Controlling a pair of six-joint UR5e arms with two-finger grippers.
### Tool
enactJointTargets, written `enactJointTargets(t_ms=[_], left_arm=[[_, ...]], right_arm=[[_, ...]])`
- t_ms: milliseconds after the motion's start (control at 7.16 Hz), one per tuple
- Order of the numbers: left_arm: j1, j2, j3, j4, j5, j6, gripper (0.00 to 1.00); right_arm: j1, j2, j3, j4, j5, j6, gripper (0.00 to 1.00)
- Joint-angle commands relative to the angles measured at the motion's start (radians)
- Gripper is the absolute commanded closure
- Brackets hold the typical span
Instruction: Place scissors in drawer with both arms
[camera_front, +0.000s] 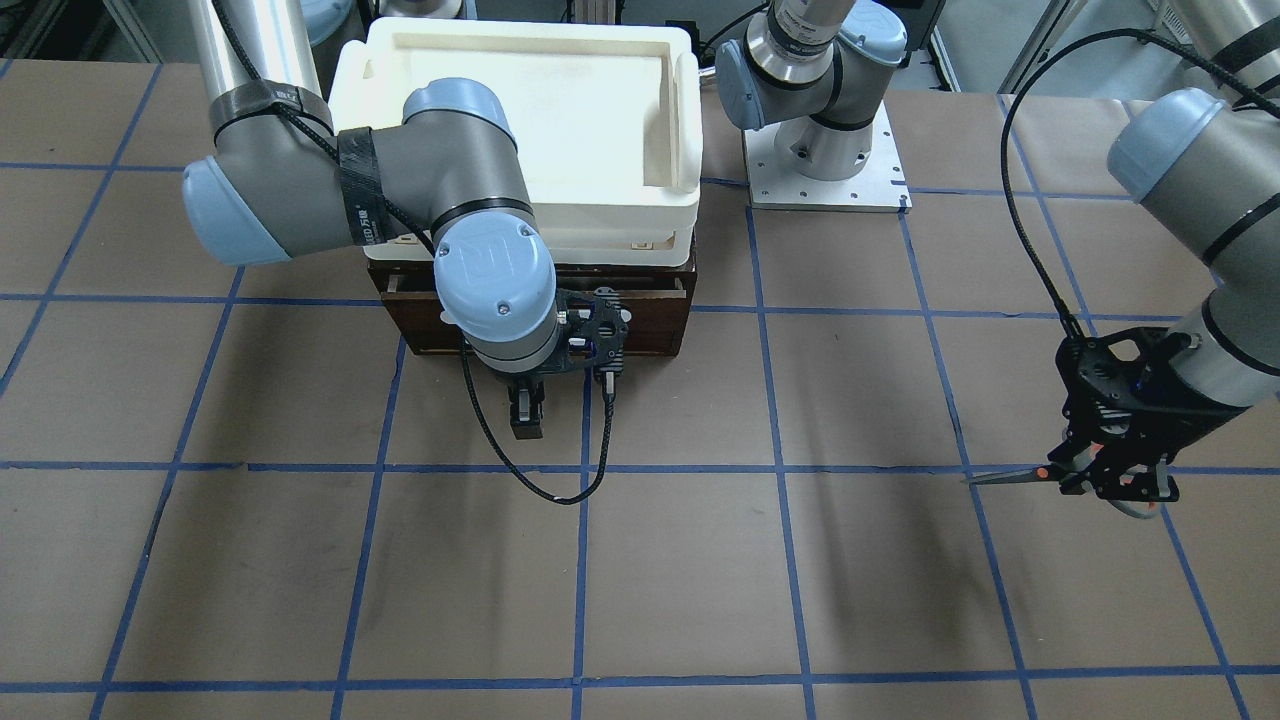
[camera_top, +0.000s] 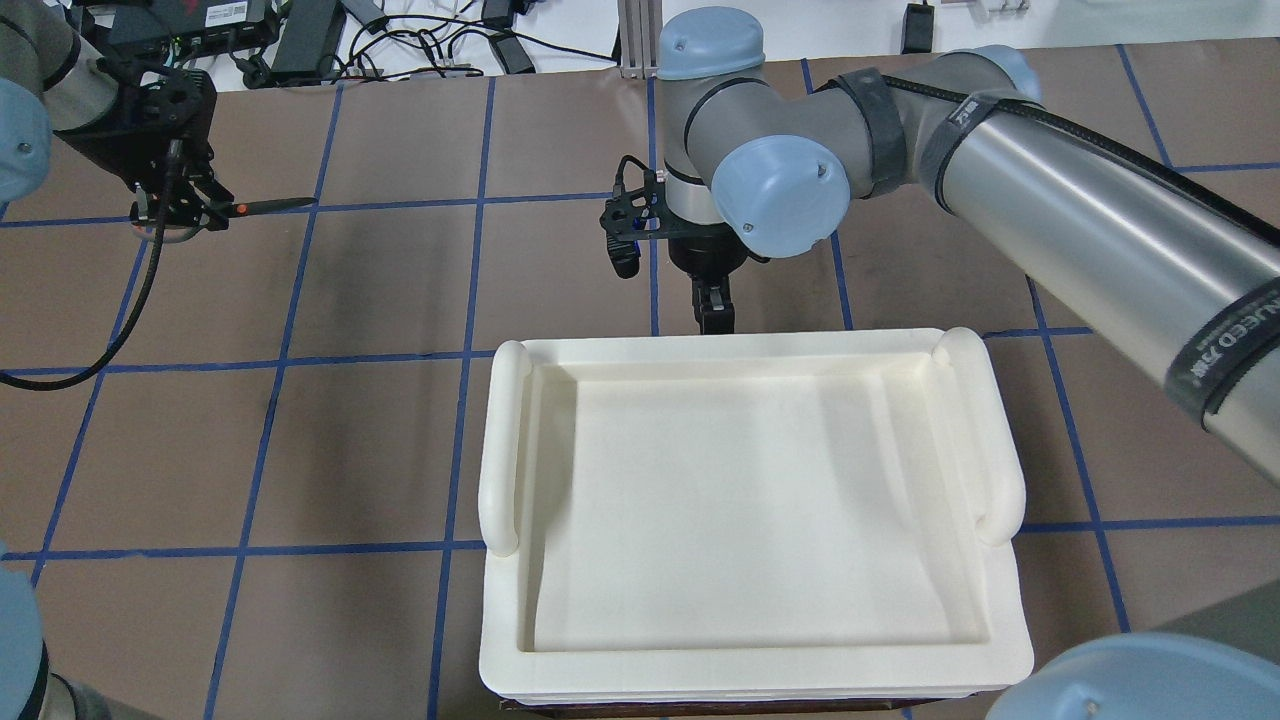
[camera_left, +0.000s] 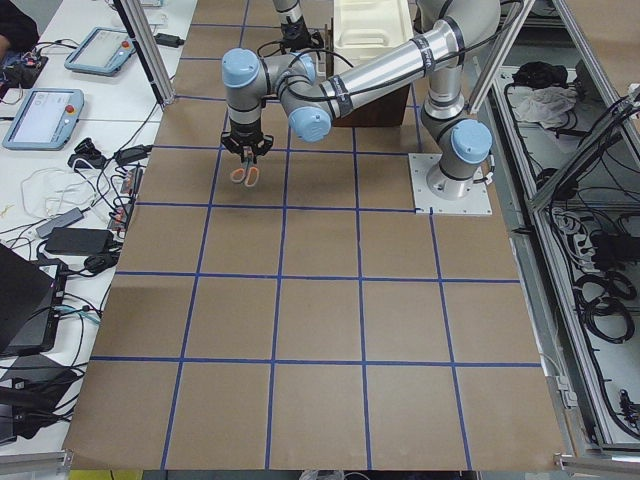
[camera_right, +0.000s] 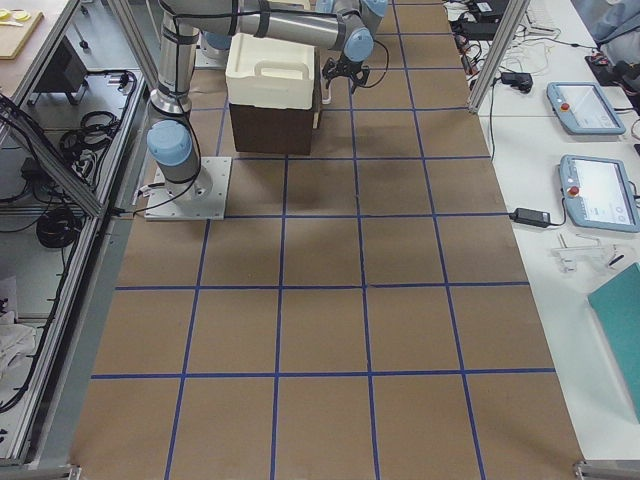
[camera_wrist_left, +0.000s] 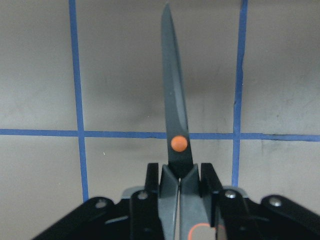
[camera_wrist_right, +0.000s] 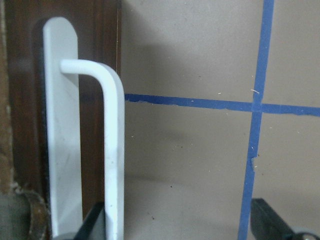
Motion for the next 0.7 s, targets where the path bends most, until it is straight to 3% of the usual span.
enactJointTargets(t_ms=[0, 559], left_arm=[[-0.001, 0.004, -0.002, -0.007, 0.016, 0.0, 1.0], [-0.001, 0.005, -0.002, -0.012, 0.018, 0.0, 1.0]], right_arm=[[-0.001, 0.01, -0.007, -0.018, -0.007, -0.002, 0.0], [-0.001, 0.033, -0.05, -0.033, -0.007, -0.005, 0.0]])
